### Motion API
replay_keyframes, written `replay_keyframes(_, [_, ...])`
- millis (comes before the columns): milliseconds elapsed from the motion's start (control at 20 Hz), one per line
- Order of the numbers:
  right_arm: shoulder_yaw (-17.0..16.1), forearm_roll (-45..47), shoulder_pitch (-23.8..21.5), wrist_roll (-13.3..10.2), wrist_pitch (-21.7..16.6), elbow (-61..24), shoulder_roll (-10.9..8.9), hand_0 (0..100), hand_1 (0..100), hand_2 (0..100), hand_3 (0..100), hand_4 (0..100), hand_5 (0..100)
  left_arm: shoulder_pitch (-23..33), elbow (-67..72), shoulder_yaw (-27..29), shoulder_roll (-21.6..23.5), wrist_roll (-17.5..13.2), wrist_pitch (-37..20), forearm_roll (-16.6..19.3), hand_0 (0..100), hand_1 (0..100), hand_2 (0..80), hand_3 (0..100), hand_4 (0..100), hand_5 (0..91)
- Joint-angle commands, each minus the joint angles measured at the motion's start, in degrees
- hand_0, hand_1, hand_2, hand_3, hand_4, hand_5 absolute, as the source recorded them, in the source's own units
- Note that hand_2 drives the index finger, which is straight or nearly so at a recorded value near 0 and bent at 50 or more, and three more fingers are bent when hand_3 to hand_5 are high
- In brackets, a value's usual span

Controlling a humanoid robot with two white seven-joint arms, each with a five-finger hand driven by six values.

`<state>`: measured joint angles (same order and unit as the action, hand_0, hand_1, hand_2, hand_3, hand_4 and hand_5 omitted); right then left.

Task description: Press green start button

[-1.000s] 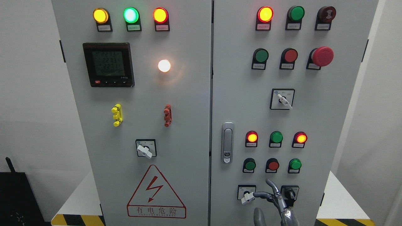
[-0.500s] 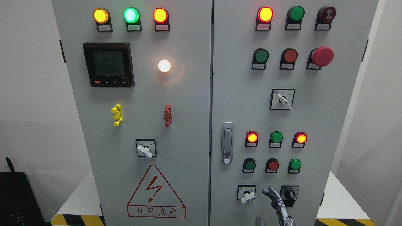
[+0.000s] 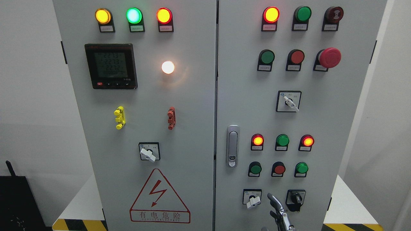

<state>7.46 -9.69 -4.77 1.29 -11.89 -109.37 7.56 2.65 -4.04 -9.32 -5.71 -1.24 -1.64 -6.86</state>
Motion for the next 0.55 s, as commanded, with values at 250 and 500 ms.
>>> replay_keyframes(250, [0.6, 1.7, -0.2, 0.3, 0.0, -0.5, 0.0, 23, 14, 0, 0, 0, 0, 0.0, 0.0, 0.0, 0.0, 0.0, 0.0, 0.0, 12, 56, 0.0, 0, 0, 0.0])
replay_keyframes(500, [0.6, 2.5, -0.2, 0.3, 0.6, -0.5, 0.0, 20, 14, 0, 0, 0, 0, 0.0, 0.0, 0.0, 0.0, 0.0, 0.0, 0.0, 12, 56, 0.0, 0, 0, 0.0])
